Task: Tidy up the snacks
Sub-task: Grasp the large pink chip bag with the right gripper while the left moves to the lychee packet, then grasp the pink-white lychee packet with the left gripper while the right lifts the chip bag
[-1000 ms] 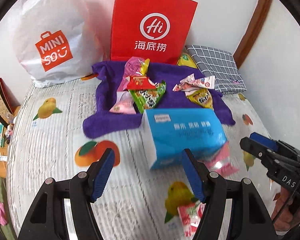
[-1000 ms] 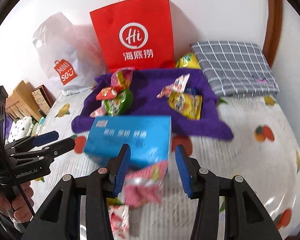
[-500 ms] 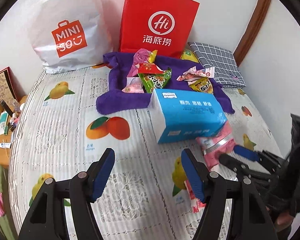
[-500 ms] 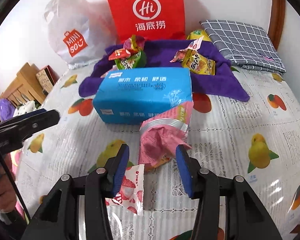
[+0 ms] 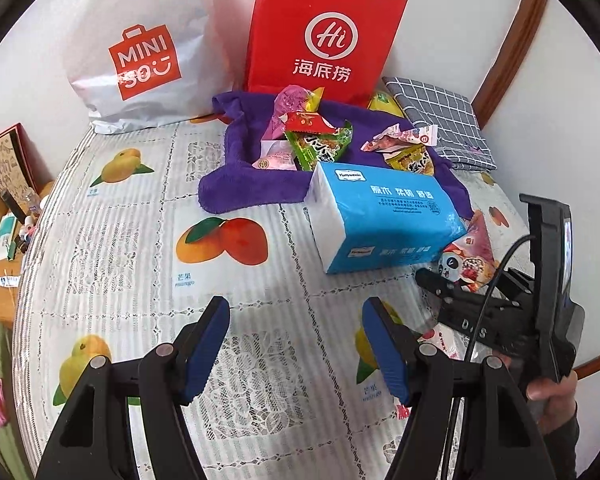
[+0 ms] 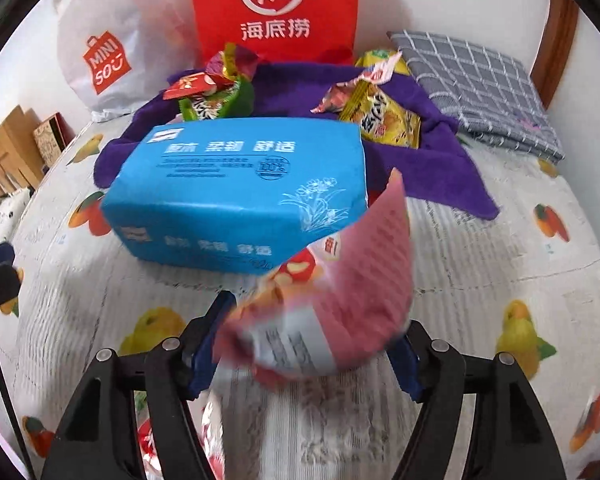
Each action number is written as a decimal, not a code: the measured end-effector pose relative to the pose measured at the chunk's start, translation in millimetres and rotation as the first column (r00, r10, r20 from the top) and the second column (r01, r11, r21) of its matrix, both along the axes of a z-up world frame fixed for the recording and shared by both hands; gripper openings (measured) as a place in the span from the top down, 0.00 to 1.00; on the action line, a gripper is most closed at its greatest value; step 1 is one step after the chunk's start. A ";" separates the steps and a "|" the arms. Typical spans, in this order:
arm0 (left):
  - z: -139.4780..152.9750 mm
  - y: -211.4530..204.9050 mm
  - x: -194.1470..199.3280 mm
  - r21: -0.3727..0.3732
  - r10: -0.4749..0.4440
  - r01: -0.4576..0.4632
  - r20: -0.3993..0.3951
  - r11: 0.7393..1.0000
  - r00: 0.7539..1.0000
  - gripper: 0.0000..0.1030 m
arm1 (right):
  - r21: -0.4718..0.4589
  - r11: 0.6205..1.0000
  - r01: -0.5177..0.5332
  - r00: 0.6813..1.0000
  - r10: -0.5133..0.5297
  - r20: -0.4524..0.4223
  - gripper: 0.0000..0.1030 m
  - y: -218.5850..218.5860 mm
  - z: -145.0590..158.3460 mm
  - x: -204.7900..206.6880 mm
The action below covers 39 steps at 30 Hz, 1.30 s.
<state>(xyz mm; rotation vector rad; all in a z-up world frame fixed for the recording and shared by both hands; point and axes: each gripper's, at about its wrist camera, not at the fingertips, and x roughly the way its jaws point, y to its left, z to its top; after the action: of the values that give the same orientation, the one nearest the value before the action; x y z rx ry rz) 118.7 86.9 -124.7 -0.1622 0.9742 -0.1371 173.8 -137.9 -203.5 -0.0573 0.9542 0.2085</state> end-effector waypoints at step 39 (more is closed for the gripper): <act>-55.1 -98.0 -31.9 -0.048 -0.127 0.122 -0.129 0.991 0.983 0.24 | 0.165 0.983 0.085 0.988 -0.104 0.111 0.60 -124.8 41.3 -72.4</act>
<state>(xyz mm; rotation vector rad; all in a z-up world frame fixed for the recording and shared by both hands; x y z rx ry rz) 86.8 -11.1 -179.8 -0.1484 1.1146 -0.2638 101.4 -262.7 -162.2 0.1226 0.8166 0.1911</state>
